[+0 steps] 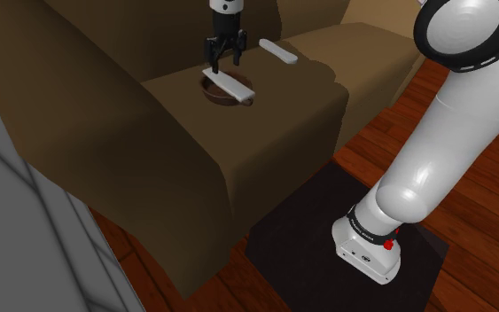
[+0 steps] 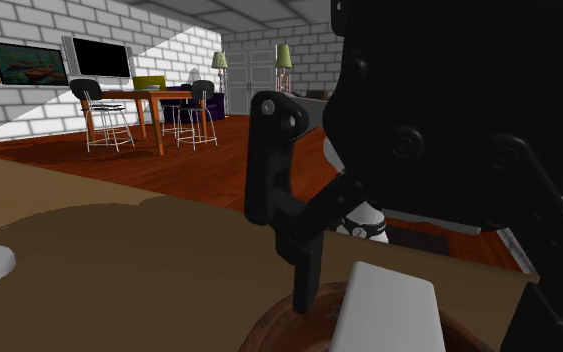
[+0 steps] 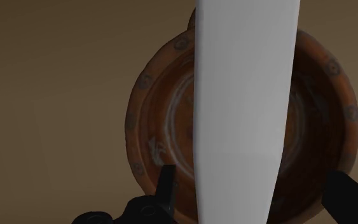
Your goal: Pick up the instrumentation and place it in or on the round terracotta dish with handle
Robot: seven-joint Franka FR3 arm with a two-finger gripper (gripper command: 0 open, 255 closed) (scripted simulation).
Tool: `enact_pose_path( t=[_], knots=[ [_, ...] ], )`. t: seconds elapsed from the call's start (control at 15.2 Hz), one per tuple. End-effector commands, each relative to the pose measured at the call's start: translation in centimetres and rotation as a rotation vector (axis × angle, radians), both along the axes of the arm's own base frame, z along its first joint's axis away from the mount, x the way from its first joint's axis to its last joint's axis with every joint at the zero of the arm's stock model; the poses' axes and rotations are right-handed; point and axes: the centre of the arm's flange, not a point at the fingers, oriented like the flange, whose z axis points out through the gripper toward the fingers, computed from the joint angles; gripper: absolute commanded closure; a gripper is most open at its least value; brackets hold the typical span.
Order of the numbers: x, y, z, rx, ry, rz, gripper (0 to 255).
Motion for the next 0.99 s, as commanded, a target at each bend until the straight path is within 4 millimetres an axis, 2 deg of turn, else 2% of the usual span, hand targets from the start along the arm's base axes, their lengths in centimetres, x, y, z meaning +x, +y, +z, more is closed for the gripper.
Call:
enact_pose_path(
  t=[0.0, 0.2, 0.46, 0.92],
  knots=[
    [0.0, 0.0, 0.0, 0.000, 0.000, 0.000, 0],
    [0.0, 0.0, 0.0, 0.000, 0.000, 0.000, 0],
    [-0.1, 0.2, 5.0, 0.000, 0.000, 0.000, 0],
    [-0.1, 0.2, 5.0, 0.000, 0.000, 0.000, 0]
  ],
)
